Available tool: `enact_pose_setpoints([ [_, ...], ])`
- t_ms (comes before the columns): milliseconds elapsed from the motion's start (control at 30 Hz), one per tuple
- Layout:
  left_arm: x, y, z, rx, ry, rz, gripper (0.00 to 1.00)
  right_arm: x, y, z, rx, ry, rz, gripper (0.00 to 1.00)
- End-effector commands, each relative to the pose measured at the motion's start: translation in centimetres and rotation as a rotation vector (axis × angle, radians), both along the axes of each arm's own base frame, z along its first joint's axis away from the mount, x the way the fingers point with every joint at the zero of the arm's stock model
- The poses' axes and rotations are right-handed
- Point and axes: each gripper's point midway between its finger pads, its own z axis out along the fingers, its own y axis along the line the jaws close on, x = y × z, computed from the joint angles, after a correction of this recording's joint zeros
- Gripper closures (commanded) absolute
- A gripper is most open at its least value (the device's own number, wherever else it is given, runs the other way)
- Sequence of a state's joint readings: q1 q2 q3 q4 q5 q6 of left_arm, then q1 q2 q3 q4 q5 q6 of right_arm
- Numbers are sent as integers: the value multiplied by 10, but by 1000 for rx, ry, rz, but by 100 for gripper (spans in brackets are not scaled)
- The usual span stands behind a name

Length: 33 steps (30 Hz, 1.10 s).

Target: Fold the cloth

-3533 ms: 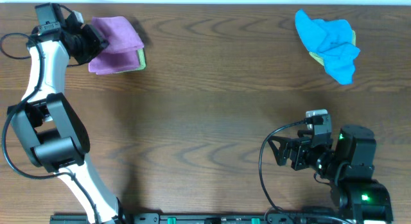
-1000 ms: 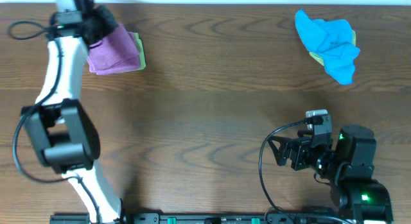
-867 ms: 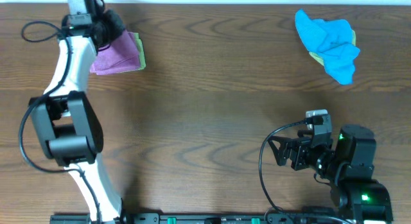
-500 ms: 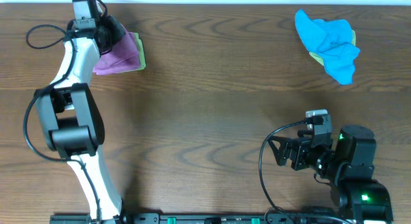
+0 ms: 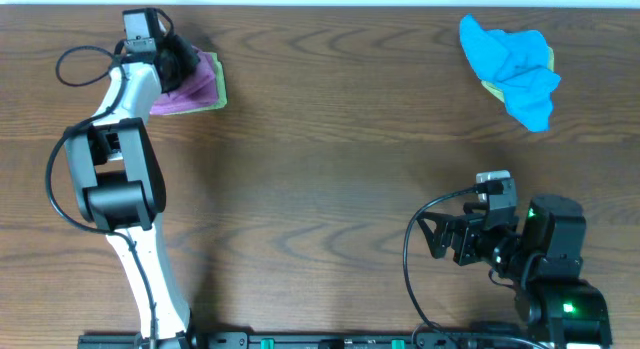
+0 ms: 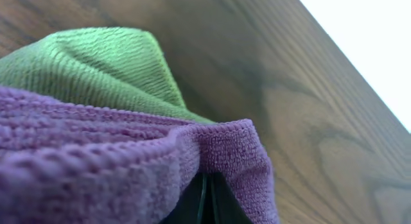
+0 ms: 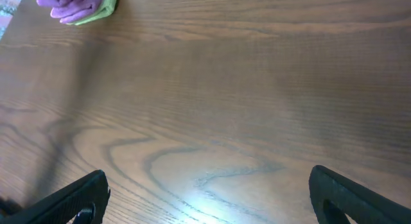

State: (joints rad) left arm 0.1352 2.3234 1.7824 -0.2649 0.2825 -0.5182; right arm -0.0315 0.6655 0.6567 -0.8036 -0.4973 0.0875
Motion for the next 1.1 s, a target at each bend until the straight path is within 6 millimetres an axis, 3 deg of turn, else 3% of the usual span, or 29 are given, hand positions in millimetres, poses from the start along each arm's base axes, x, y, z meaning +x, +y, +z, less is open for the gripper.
enact_pose_setpoints([
  [0, 9, -1, 43, 15, -79, -38, 94, -1, -2, -3, 8, 9, -13, 1],
  [133, 3, 9, 87, 105, -114, -45, 92, -1, -2, -3, 8, 9, -13, 1],
  [233, -9, 11, 113, 148, -116, -78, 77, -1, -2, -3, 8, 9, -13, 1],
  [267, -14, 11, 122, 157, -114, -87, 70, -1, -2, -3, 8, 9, -13, 1],
  [333, -24, 10, 137, 181, -111, -111, 41, -1, -2, -3, 8, 9, -13, 1],
  [433, -39, 12, 147, 210, -82, -113, 8, -1, -2, -3, 8, 9, -13, 1],
  [467, -43, 12, 148, 214, -70, -118, 4, -1, -2, -3, 8, 9, -13, 1],
  [633, -62, 11, 149, 224, -14, -140, 5, -1, -2, -3, 8, 9, -13, 1],
  [800, -64, 8, 158, 198, -26, -119, 5, -1, -2, -3, 8, 9, -13, 1],
  [967, -66, -15, 169, 109, -69, -204, 5, -1, -2, -3, 8, 9, -13, 1],
  [1067, -76, -25, 171, 54, -48, -241, 5, -1, -2, -3, 8, 9, -13, 1],
])
